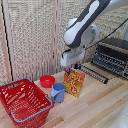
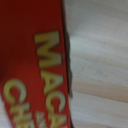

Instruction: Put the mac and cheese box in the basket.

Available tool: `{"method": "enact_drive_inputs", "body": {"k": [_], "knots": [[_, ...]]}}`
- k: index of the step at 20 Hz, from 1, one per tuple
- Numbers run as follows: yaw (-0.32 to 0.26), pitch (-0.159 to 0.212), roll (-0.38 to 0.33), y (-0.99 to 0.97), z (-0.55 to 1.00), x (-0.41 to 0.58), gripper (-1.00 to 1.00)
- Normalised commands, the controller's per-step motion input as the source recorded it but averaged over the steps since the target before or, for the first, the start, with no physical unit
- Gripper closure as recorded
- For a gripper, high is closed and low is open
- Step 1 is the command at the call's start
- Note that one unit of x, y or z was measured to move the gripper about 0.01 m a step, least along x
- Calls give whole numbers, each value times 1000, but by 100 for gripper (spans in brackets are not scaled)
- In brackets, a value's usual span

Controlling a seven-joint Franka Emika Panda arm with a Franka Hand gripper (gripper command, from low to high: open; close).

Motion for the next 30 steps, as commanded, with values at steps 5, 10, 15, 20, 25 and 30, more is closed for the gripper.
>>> {"method": "enact_drive_inputs", "body": {"k": [5,10,15,20,25,30], "knots": [[54,-2,0,-27,-294,-27,100],[-33,0,0,10,-11,-1,100],[-5,-32,0,15,19,-119,100],[-62,-37,0,26,195,-115,100],[-193,-26,0,128,502,-256,100],[-171,8,0,98,847,-61,100]]}}
